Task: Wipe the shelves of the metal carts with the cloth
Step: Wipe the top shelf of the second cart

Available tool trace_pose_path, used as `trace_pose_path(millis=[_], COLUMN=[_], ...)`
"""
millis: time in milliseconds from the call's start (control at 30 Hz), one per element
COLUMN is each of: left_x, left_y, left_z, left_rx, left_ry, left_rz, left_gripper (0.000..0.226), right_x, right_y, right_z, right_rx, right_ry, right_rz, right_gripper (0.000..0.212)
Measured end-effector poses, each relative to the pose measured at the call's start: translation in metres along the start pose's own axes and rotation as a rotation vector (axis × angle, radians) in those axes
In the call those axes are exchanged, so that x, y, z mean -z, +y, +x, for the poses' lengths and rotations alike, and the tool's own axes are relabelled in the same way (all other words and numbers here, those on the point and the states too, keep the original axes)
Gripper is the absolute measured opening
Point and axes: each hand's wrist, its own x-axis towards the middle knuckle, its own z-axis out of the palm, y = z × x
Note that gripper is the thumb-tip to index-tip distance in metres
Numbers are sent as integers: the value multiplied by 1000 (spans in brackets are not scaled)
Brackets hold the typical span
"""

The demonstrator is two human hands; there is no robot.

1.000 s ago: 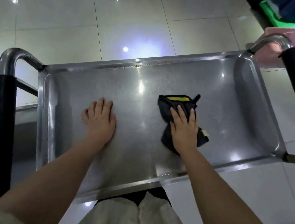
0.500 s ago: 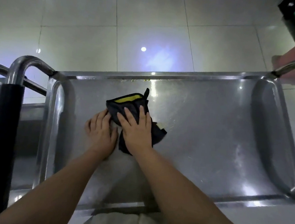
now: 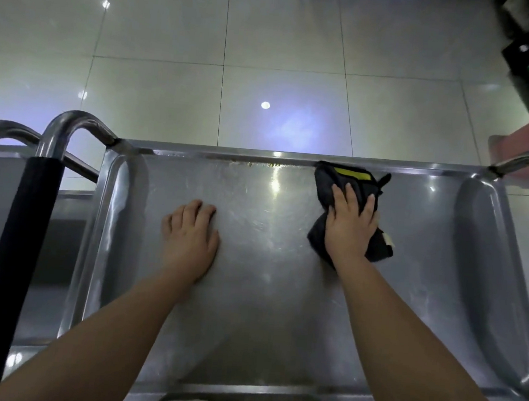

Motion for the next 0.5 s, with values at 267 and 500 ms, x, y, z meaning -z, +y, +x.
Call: trace_pose_path(millis=[267,500], left_x=[0,-6], left_y=[-9,-14], left_z=[25,27], left_rx=[-48,-49], left_ry=[-7,29], left_rz=[27,6], left_gripper=[56,55], right_x=[6,-18], right_y=[-2,-131], right_z=[26,12], right_rx=[-155,195], right_ry=[83,-21], right_rz=[129,60], right_gripper=[45,47])
